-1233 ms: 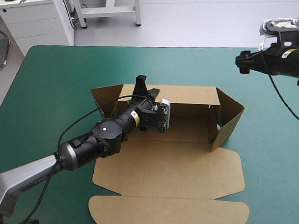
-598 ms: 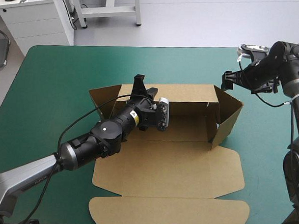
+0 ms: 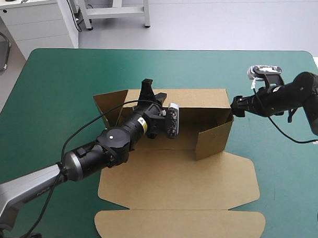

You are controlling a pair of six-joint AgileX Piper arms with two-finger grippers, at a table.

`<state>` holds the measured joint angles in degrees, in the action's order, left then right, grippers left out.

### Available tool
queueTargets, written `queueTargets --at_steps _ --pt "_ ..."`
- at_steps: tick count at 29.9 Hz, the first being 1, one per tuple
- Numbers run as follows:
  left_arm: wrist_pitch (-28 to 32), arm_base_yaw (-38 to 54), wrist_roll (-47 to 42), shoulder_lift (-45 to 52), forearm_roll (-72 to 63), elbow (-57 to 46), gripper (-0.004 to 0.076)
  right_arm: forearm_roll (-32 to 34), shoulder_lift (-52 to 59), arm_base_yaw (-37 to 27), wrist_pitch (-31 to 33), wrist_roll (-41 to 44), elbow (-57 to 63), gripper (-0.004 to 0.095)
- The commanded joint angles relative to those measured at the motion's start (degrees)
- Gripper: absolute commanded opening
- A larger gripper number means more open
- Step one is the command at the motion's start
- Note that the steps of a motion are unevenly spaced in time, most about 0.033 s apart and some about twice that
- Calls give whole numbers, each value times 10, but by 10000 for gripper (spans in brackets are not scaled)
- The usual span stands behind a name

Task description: Fold the box

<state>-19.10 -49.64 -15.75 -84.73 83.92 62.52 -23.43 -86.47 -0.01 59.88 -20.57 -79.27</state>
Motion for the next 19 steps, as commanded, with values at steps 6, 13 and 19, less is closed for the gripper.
queueTargets --at_steps 6,13,19 --pt "-5 -2 -11 27 16 17 -8 -73 54 -2 -59 -92 91 900" --pt "-5 -2 -11 24 16 17 -8 -160 81 -2 -90 -188 155 900" --pt "-8 -2 -11 12 16 0 -8 -171 81 -2 -73 -207 163 899"
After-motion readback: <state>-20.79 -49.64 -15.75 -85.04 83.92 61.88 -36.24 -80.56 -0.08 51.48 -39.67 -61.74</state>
